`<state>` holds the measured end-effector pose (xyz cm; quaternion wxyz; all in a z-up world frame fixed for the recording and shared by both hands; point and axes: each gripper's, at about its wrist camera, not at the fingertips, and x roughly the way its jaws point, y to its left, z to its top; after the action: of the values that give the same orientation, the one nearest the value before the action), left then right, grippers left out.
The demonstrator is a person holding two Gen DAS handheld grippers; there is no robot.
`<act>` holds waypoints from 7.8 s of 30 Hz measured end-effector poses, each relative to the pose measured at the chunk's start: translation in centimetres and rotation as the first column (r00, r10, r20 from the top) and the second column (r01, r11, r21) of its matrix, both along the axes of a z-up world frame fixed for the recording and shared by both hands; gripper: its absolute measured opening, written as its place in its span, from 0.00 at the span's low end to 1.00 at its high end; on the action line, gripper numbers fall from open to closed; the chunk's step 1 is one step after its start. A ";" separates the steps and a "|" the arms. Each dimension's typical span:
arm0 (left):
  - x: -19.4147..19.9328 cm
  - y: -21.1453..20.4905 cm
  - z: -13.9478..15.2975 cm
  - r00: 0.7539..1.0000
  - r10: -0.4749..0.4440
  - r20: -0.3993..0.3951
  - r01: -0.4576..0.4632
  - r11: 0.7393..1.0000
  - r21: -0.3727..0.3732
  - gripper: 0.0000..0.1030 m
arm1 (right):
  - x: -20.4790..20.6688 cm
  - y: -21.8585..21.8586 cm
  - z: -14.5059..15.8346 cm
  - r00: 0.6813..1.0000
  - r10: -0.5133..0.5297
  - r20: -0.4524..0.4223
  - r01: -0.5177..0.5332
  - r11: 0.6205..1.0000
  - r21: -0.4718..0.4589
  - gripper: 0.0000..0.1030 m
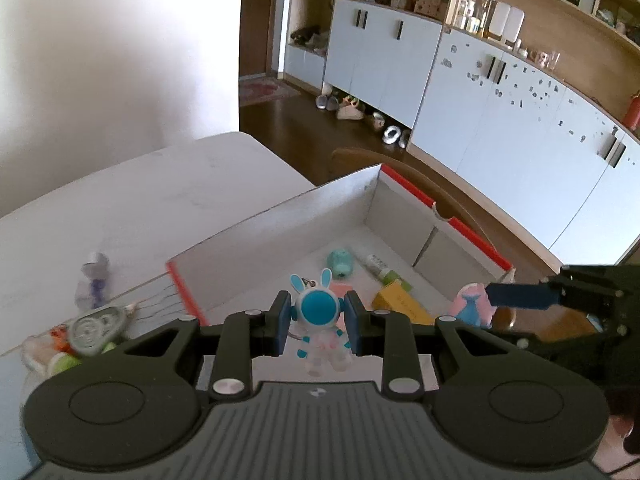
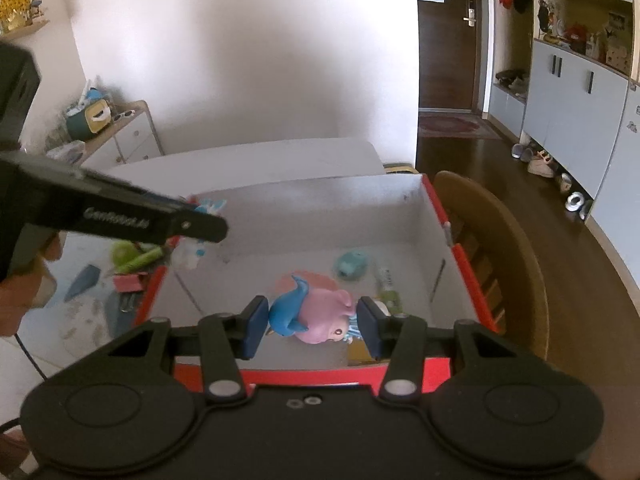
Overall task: Organize rigid objects
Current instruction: 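Carry the bunny figurine and pig toy over the red box with both tools, then lower into the box and open left tool releasing the bunny while right tool releases the pig, then move both tools back from the box to the pile, then grasp the green-capped toothpick jar with left tool while right tool grasps the pink binder clip, then carry the toothpick jar and binder clip into the red box with both tools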
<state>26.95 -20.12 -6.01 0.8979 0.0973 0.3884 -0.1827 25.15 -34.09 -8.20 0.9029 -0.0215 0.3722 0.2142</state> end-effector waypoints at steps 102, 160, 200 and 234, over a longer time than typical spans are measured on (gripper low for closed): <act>-2.7 0.9 2.3 0.998 0.017 0.068 -0.017 1.000 0.002 0.68 | -3.1 2.1 2.8 0.998 -0.064 0.015 0.063 0.997 0.048 0.98; 3.2 29.6 -5.3 0.989 0.150 0.016 -0.151 0.988 0.031 0.96 | 0.8 29.9 -8.0 0.985 0.120 -0.127 -0.134 0.985 -0.111 0.91; 5.1 28.2 -8.3 0.998 0.039 0.052 -0.044 0.995 0.091 0.83 | 2.5 31.0 -10.1 0.979 0.084 -0.183 -0.109 0.986 -0.128 0.47; -4.3 24.0 2.6 0.997 0.041 0.060 -0.041 0.999 0.000 0.83 | -4.7 21.7 2.9 0.999 0.007 -0.043 -0.008 1.000 -0.003 0.47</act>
<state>22.67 3.90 -3.40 0.9127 0.0954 0.3632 -0.1611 20.49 -12.37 -5.32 0.8937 -0.0195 0.3919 0.2174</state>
